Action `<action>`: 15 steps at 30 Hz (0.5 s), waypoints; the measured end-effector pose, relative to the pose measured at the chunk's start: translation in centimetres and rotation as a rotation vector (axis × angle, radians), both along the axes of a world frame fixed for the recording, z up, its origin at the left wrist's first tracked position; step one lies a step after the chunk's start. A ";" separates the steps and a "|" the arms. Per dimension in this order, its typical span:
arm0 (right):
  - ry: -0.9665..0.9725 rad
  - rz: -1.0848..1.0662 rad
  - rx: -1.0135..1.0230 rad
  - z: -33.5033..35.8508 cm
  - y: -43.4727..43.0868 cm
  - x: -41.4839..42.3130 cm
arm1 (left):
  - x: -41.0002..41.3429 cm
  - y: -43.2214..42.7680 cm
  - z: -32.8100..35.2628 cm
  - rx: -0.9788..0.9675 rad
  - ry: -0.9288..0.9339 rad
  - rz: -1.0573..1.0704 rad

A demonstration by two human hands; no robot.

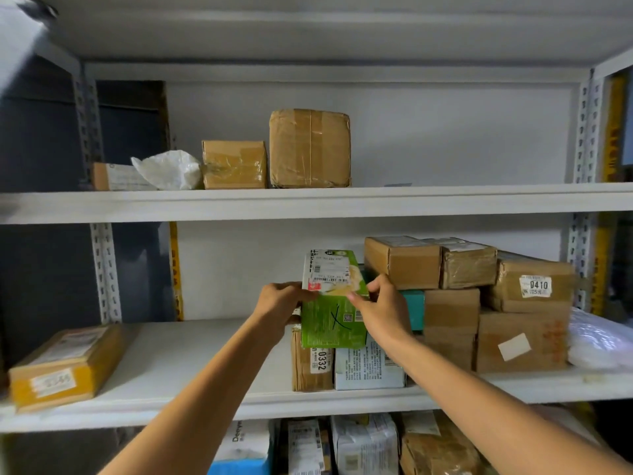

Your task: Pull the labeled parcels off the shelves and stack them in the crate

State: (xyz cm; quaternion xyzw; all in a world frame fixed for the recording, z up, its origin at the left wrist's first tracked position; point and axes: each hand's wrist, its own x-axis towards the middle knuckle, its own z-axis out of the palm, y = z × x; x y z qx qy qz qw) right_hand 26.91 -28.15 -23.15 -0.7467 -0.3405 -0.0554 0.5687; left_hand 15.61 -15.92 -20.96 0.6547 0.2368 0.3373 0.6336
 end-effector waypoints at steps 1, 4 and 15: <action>0.034 0.020 0.051 -0.6 -0.3 -0.2 | -0.1 -0.1 -0.5 -0.010 -0.031 -0.008; 0.129 0.133 0.129 -2.3 -1.4 -0.5 | -0.6 -0.2 -2.5 -0.010 -0.090 -0.058; 0.152 0.330 -0.082 -3.5 -3.5 -0.5 | -2.5 -0.6 -6.6 0.019 -0.197 -0.263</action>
